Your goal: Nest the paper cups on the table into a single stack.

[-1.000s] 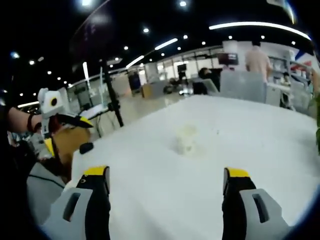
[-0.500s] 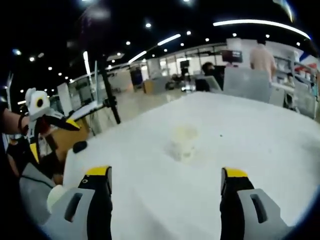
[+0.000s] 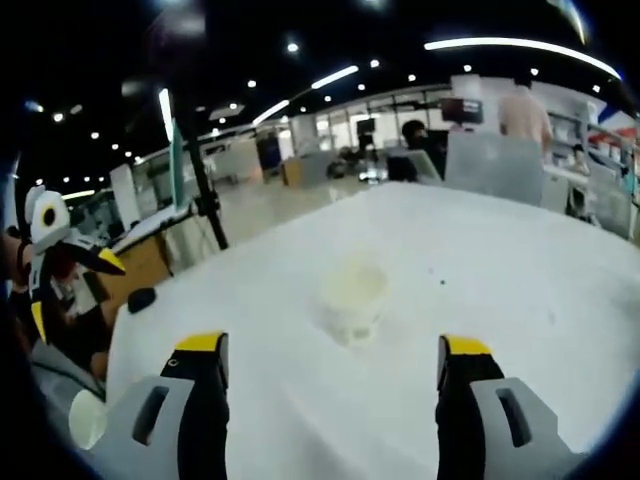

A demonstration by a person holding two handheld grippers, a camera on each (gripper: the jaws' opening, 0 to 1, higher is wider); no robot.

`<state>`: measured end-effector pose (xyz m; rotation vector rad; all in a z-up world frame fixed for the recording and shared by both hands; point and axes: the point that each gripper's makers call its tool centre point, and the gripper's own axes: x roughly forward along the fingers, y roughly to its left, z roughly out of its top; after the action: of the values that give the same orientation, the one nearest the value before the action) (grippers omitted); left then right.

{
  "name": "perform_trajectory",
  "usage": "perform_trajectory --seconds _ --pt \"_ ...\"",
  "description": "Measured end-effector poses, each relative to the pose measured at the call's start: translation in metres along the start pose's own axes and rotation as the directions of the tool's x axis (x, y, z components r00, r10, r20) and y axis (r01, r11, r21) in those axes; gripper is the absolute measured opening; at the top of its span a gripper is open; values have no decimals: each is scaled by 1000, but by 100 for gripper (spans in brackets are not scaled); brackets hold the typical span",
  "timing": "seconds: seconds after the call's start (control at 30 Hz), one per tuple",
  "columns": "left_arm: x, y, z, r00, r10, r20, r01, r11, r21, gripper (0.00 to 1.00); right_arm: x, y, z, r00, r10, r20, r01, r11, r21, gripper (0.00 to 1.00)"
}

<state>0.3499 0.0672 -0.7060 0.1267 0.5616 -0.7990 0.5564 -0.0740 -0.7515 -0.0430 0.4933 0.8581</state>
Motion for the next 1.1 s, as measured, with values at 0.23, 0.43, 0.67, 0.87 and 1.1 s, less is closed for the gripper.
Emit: perform_trajectory --seconds 0.23,0.43,0.67,0.87,1.1 --pt "-3 1 -8 1000 10 -7 -10 1000 -13 96 17 -3 5 1000 3 -12 -3 1000 -17 84" --pt "-7 3 -19 1000 22 -10 -23 999 -30 96 26 -1 5 1000 -1 -29 0 1000 -27 84" --pt "-11 6 -30 999 41 -13 -42 998 -52 96 42 0 -1 999 0 -52 -3 999 -53 83" --pt "-13 9 -35 999 49 -4 -49 997 -64 94 54 2 -3 999 -11 -53 8 998 -55 82" --pt "-13 13 -40 998 59 -5 -59 996 -68 93 68 -6 0 998 -28 -58 23 996 -85 80"
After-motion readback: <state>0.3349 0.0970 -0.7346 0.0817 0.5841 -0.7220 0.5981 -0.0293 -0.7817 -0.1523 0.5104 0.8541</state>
